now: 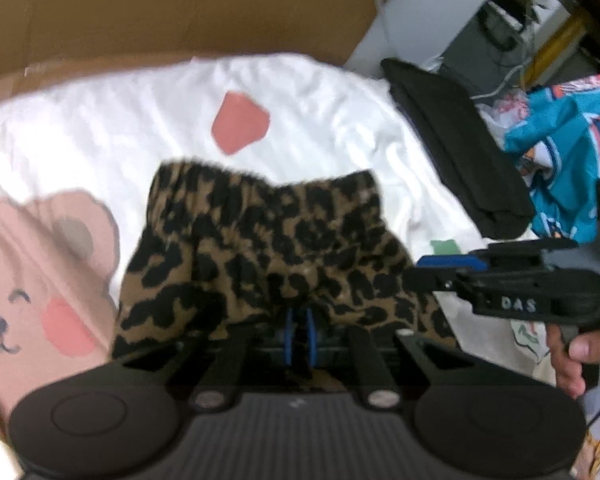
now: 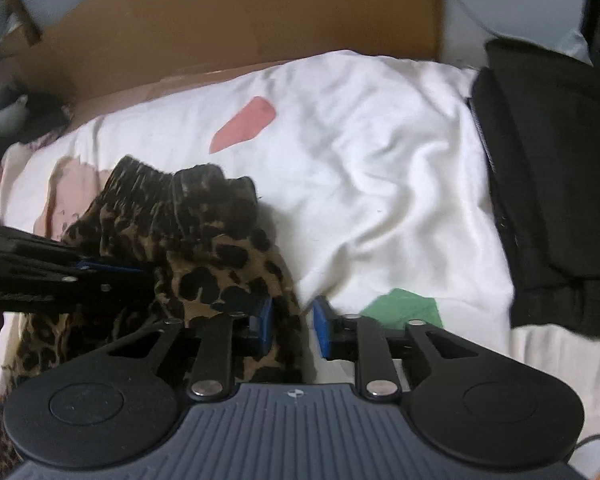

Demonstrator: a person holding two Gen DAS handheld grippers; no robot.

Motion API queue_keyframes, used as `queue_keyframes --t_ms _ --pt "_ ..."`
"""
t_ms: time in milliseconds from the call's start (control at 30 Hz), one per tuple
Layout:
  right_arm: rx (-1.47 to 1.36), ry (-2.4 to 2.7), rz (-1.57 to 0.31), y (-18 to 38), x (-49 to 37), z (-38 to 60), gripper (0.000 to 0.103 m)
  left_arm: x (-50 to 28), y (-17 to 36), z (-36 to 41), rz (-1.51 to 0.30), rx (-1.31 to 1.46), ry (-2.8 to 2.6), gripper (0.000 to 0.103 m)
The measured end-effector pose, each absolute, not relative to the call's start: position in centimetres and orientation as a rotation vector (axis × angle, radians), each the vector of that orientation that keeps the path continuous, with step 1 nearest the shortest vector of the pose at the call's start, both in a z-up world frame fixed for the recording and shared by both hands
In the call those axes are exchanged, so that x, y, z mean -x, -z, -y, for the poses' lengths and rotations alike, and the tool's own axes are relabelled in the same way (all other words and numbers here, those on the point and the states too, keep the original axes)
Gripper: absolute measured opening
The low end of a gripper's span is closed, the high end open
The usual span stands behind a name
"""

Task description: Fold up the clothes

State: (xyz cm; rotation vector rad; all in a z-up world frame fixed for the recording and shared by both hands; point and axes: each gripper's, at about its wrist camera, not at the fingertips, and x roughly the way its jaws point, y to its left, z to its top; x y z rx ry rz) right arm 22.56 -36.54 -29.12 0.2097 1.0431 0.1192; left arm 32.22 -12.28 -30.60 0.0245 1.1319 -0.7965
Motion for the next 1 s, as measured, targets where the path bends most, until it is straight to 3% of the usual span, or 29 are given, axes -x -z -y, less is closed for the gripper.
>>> queue_keyframes --t_ms 233,733,800,1000 --pt "-0.231 -0.209 -0.942 26.6 -22.0 35.7 0.028 -32.7 27.3 11.4 -1.036 -0.038 0.832 0.009" --pt "-0.237 -0.136 -0.958 28.0 -26.8 33.8 0.03 -34.4 31.3 12.5 -1.09 -0.049 0.81 0.007" --pt "-0.275 -0.108 -0.976 28.7 -27.3 34.5 0.036 -34.7 31.5 12.3 -1.095 -0.03 0.818 0.007" --pt "-0.29 -0.097 -0.989 29.2 -27.5 34.9 0.037 -34.6 29.4 11.1 -1.077 0.018 0.857 0.008"
